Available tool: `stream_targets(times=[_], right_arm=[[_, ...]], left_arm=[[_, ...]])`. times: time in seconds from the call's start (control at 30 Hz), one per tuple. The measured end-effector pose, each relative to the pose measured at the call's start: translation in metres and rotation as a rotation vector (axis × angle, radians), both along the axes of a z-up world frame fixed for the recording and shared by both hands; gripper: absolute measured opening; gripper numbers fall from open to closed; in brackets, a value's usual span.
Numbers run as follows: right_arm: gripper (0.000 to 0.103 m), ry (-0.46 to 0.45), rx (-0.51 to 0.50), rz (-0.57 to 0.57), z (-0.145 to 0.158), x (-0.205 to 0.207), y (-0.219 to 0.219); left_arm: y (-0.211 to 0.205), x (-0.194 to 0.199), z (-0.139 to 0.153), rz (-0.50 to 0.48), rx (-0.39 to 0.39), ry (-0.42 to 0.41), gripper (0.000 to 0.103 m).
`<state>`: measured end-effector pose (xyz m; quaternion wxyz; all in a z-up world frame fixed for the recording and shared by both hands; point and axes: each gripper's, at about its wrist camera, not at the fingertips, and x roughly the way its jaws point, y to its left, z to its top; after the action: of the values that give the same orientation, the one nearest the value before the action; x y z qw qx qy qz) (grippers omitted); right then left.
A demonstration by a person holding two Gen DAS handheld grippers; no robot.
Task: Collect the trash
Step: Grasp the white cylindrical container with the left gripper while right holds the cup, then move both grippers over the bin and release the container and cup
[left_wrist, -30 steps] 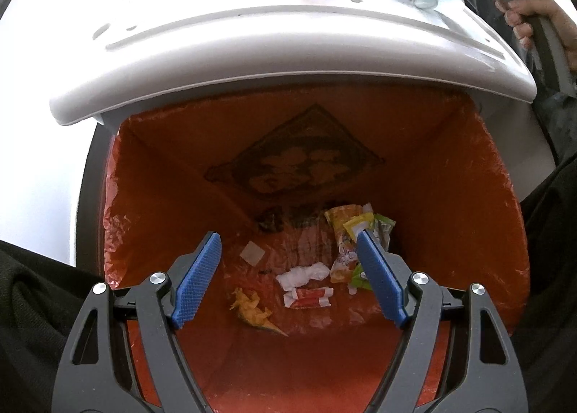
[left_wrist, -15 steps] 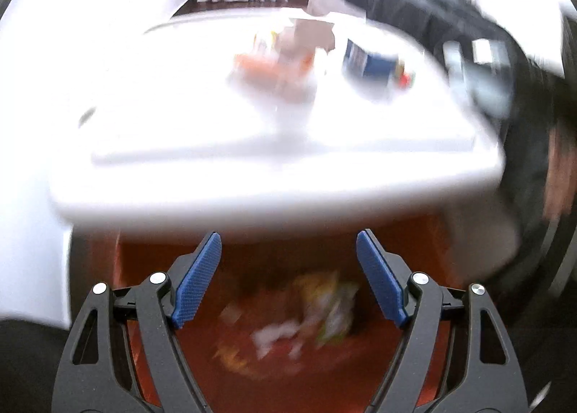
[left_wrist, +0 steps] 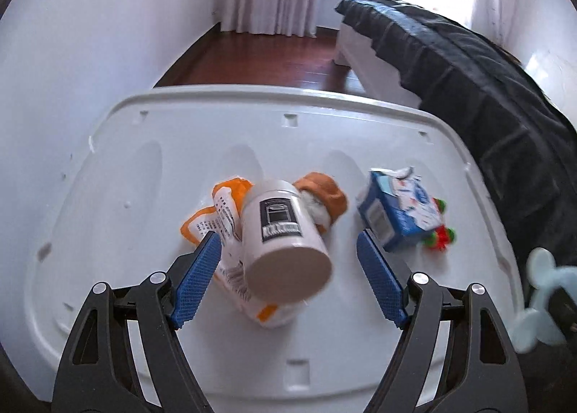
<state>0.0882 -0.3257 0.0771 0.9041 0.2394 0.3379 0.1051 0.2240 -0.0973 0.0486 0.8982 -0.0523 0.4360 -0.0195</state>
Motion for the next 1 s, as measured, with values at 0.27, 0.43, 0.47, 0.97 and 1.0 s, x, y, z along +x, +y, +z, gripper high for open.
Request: stream_targets(times=[0.27,0.43,0.47,0.97,1.0], right_arm=[[0.011,0.009,0.032,0.004,-0.001,0.005,0.001],[0.011,-0.002,0.011,-0.010,0.000,0.006,0.003],[0.011,0.000,0.012,-0.012,0.000,0.006,0.003],[0.011,-0.002,-0.009,-0.014,0.000,0.008,0.005],[0.011,-0.002,-0.011,-0.013,0.000,0.008,0.006]], left_arm=[[-0.011,0.014,-0.026,0.031,0.090,-0.078,0.076],[-0.003,0.017,-0.029,0.033,0.044,-0.117,0.050],[-0.001,0.015,-0.028,0.030,0.035,-0.123,0.050],[0.017,-0.033,0.029,-0.032,0.007,-0.236,0.049],[0.019,-0.038,0.036,-0.039,0.004,-0.249,0.049]])
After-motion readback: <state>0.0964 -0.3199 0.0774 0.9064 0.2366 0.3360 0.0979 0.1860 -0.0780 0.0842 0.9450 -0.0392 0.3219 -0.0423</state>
